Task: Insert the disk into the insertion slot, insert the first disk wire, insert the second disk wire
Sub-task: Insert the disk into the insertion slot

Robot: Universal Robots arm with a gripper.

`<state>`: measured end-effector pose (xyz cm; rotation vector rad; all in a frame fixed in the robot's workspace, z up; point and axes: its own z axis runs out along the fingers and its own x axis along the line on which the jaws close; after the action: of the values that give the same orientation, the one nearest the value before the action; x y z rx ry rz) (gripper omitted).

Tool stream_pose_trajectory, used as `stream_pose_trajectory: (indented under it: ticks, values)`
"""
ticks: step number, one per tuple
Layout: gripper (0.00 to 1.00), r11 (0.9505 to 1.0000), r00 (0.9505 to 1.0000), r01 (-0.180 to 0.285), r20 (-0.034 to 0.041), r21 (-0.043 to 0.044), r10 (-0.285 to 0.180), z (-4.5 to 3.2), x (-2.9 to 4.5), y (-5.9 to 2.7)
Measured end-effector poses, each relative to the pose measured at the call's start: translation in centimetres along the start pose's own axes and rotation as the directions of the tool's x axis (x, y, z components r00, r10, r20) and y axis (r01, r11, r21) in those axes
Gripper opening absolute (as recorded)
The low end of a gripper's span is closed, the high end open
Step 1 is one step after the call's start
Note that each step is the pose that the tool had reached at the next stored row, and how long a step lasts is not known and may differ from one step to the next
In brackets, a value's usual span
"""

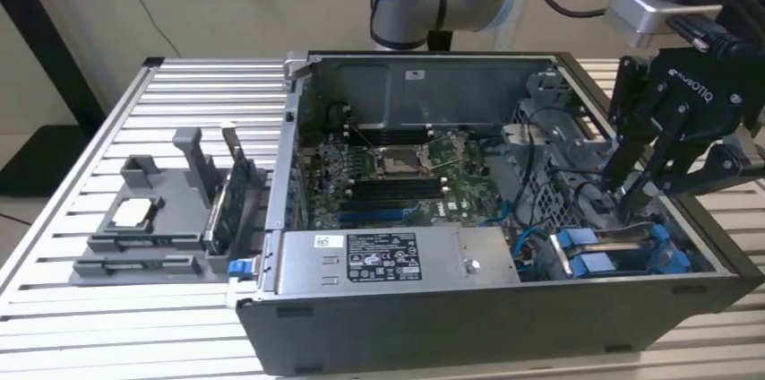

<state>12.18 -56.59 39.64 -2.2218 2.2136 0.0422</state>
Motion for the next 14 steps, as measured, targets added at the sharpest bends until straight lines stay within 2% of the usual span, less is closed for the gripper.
stream_pose_trajectory:
  ticks: [2,4,10,14]
  values:
    - [0.41,0.9999,0.9999,0.009,0.0073,0.0093,-0.009,0.04,-0.11,0.01]
    - [0.41,0.9997,0.9998,0.017,0.0098,0.0176,-0.017,0.15,-0.30,0.03]
    - [0.41,0.9982,0.9990,0.042,0.0112,0.0420,-0.042,0.61,-1.10,0.09]
    - [0.41,0.9972,0.9984,0.055,0.0110,0.0500,-0.056,0.89,-1.44,0.26]
